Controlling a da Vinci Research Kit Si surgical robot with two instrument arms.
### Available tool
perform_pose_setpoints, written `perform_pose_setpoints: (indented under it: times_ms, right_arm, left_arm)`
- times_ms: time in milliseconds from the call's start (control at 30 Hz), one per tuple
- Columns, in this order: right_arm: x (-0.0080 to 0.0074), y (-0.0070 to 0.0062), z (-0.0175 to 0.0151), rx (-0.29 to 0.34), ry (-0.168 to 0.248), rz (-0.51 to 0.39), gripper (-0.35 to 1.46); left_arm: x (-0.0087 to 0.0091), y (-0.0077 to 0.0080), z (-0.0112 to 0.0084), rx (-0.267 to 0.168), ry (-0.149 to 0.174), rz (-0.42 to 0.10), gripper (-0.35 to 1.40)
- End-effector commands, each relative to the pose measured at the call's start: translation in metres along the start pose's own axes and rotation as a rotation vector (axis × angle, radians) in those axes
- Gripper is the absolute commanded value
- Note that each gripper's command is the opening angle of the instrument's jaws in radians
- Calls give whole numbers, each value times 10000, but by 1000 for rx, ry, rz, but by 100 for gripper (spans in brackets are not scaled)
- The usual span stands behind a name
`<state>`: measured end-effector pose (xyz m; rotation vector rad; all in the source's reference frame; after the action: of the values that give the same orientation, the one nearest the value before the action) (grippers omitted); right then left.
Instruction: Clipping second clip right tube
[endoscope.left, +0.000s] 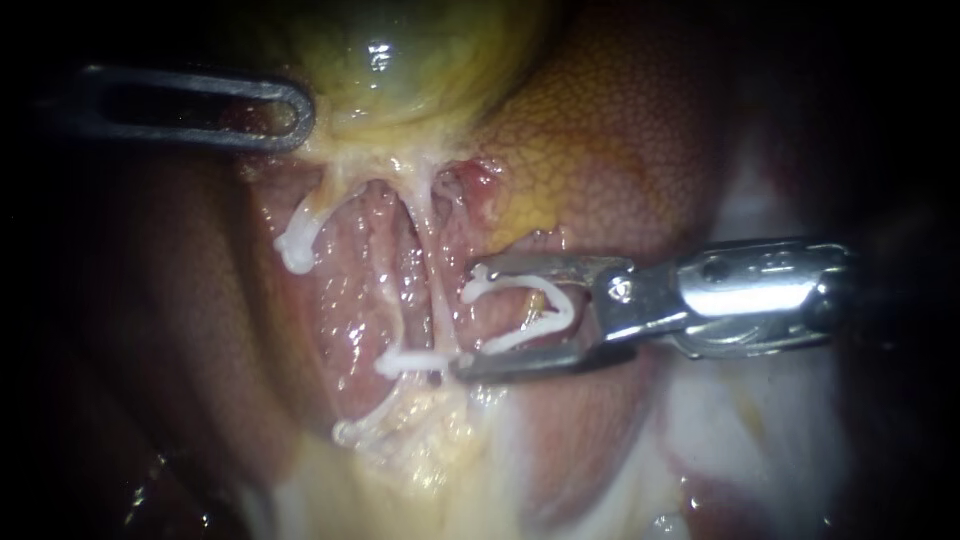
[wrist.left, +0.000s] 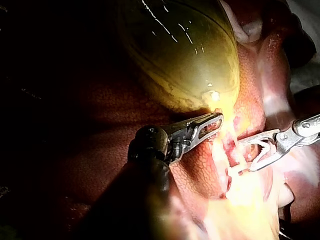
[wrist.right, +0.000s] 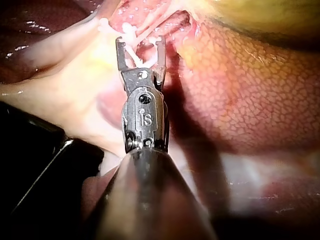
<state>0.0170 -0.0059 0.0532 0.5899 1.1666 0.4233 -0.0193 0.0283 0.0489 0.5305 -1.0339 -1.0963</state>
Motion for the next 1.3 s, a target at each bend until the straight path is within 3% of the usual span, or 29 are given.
perform_pose_setpoints:
  times_ms: [33,333,500,667,933,1133,1300]
  right_arm:
    - [0,1,3,12,11,13,48]
    - [-4,6,22,97,104,97,48]
    - [-3,4,23,187,178,159,46]
    - [-1,-3,23,267,218,178,45]
    - [8,-18,25,328,234,202,43]
    - [8,-19,26,331,231,225,37]
    - [8,-18,26,334,226,255,21]
  left_arm:
    - [0,0,0,-1,0,0,-35]
    - [0,0,1,-1,0,0,-35]
    - [1,0,1,-1,0,0,-35]
    - [1,0,1,-1,0,0,-35]
    - [1,0,1,-1,-1,0,-35]
    - [1,0,1,-1,-1,0,-35]
    - [1,-1,2,-5,-2,1,-35]
